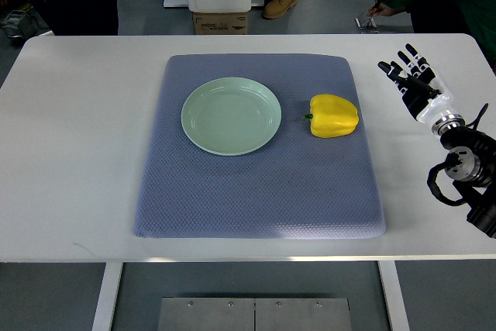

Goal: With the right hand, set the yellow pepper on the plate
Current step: 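Move the right hand toward the yellow pepper beside the plate, then lower the right hand onto the yellow pepper and close fingers around it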

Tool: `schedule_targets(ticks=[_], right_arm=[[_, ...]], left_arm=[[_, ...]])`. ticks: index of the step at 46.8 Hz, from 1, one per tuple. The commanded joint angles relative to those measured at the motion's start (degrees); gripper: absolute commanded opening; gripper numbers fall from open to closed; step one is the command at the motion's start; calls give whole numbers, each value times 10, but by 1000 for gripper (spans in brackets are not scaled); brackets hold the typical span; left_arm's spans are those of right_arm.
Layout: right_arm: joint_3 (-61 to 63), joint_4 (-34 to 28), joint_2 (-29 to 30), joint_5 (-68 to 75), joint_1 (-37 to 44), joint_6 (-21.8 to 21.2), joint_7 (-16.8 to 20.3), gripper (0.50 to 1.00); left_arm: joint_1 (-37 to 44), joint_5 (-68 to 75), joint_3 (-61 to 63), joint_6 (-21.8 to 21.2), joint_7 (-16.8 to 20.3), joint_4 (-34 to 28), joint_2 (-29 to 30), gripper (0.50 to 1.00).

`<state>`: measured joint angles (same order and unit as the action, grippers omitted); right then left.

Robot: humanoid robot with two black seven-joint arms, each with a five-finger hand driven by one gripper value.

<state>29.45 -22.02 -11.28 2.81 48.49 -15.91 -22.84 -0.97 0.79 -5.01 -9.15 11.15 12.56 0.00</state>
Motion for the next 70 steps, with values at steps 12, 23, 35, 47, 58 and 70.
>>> schedule_targets(ticks=[12,23,35,47,58,70], right_arm=[[0,1,1,0,22,0,-2,1000],[-72,-1,-2,-57,55,1,-45,1000],[-201,-14,-8,-62,113,-2,-45,1000],[-319,-108,-58,-116,176,-1,-63,1000],[-395,-226,-132,-221,241,3,-68,1000],[-593,-300,-132,-249,331,79,-67,1000]], left_arm=[[2,-1,0,2,0,0,0,1000],[2,-1,0,2,1,0,0,1000],[2,-1,0,2,0,0,0,1000],[2,-1,0,2,0,0,0,1000],[2,-1,0,2,0,0,0,1000],[2,-1,0,2,0,0,0,1000]])
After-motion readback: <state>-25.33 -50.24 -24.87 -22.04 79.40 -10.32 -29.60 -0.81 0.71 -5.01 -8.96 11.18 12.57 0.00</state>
